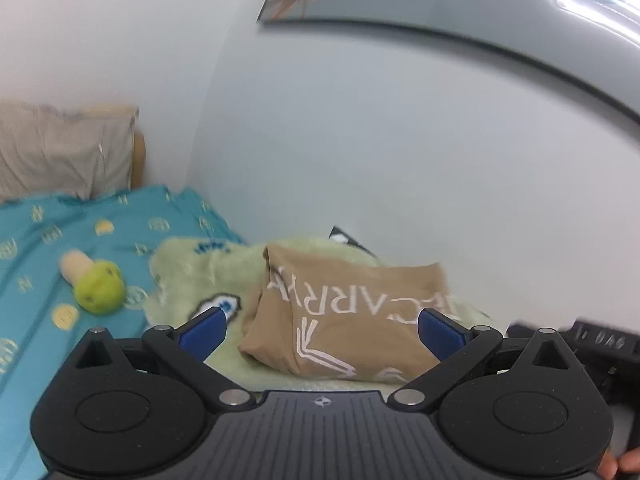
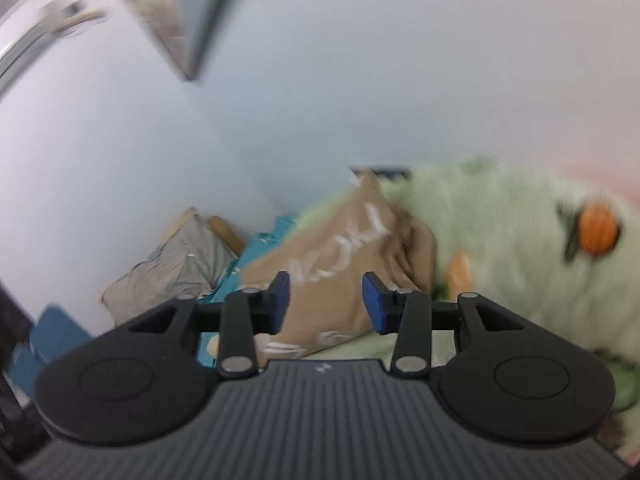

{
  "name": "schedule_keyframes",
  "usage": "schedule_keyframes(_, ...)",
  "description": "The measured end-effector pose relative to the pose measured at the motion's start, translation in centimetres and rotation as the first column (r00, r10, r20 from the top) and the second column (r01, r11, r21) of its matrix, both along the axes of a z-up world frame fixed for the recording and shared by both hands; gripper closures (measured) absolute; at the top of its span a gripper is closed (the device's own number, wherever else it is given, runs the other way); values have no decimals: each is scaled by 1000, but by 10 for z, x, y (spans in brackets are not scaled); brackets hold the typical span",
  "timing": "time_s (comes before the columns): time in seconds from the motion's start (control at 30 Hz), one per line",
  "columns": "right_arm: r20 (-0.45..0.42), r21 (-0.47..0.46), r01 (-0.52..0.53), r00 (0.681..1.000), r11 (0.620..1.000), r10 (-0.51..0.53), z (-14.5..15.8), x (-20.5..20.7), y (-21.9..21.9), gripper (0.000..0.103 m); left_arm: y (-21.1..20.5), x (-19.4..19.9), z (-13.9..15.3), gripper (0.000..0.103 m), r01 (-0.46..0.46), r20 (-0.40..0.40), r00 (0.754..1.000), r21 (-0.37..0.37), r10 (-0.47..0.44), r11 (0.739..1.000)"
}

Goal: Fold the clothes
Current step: 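Carry the tan bag with both grippers onto the green fleece blanket, then open both grippers and withdraw them from the tan bag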

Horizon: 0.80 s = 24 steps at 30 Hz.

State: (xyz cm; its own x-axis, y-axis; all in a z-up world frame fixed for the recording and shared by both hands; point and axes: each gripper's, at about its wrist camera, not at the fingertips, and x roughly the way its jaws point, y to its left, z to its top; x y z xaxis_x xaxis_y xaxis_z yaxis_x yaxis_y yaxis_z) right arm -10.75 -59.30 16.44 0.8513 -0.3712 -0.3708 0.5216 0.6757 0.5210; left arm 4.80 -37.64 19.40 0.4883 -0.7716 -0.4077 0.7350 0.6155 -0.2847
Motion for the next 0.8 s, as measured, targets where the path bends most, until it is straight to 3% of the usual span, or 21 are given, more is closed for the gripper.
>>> schedule_keyframes(0.03, 9, -51, -15, 1000, 999, 15, 11, -7, 11, 23, 10, -13, 7, 0, -1, 29, 1000, -2, 1, 1000)
schedule_keyframes(0.1, 73, -157, -23, 997, 987, 35, 27, -27, 32, 0, 32, -38, 17, 0, -4, 102, 995, -18, 6, 1000)
schedule_keyframes(0.23, 116, -366, -19, 991, 930, 66, 45, -55, 70, 0, 75, -87, 22, 0, -17, 227, 974, -33, 24, 999)
schedule_keyframes(0.4, 84, -467, -25, 994, 884, 72, 22, -71, 112, 0, 114, -129, 7, 0, -57, 340, 938, -61, 74, 997)
schedule_keyframes(0.8, 45, -602, 20, 999, 798, 9, -35, -77, 166, 0, 137, -153, -44, 0, -94, 368, 921, -106, 126, 990)
